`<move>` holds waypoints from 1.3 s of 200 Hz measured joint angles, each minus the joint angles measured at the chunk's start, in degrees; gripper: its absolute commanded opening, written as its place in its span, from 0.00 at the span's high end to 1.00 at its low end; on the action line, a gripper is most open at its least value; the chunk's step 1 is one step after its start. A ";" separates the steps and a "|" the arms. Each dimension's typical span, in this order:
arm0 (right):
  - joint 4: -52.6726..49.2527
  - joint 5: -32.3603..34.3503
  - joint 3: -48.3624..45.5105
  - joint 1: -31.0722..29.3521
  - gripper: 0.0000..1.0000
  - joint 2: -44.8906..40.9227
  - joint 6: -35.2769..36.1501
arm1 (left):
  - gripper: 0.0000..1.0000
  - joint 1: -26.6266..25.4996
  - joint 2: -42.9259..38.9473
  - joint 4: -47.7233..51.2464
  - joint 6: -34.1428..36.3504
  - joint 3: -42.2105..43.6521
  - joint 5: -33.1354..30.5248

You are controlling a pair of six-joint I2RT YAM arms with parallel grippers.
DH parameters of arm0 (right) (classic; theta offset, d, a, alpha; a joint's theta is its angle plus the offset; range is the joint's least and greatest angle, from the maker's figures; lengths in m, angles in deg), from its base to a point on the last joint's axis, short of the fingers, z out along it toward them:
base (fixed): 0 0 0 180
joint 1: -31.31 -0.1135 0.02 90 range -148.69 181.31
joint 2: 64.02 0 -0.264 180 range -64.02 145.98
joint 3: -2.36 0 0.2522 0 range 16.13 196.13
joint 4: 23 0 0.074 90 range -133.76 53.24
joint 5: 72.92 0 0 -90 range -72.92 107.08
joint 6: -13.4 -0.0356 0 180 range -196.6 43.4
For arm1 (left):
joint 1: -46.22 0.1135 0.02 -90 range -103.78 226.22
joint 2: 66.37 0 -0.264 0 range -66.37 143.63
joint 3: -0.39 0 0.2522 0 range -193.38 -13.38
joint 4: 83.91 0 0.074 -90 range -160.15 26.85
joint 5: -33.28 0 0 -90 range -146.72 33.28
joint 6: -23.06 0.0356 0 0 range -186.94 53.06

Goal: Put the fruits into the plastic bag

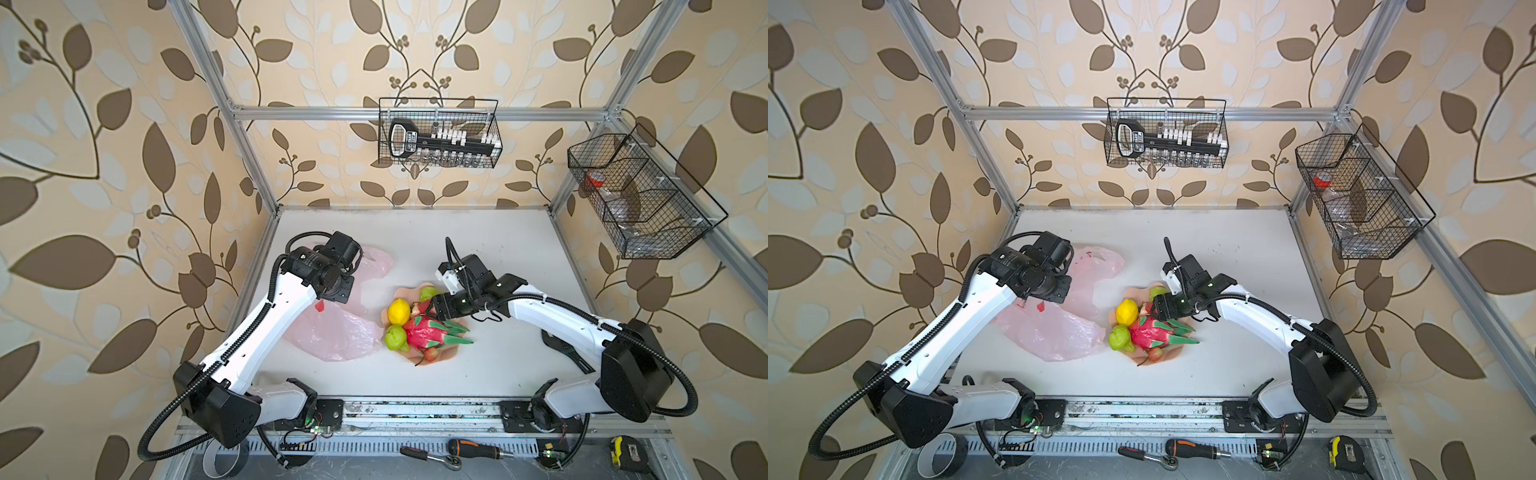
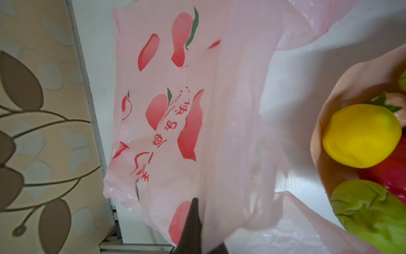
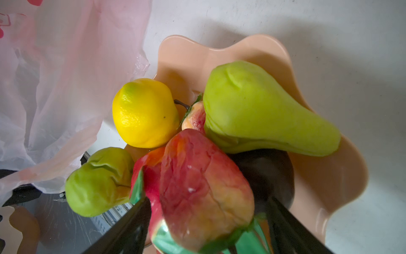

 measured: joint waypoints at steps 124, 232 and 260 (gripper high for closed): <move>2.36 0.20 0.00 0.02 0.57 1.70 -0.44 | 0.97 0.00 -2.84 -0.28 -0.09 0.87 3.80; 4.28 -5.38 -1.07 7.78 0.73 -14.21 -10.69 | 0.97 0.00 -5.18 -0.61 -2.34 2.23 5.66; 15.13 -13.53 -8.68 13.99 0.75 -21.09 -24.22 | 0.97 0.00 -5.14 -1.05 -3.15 2.23 7.13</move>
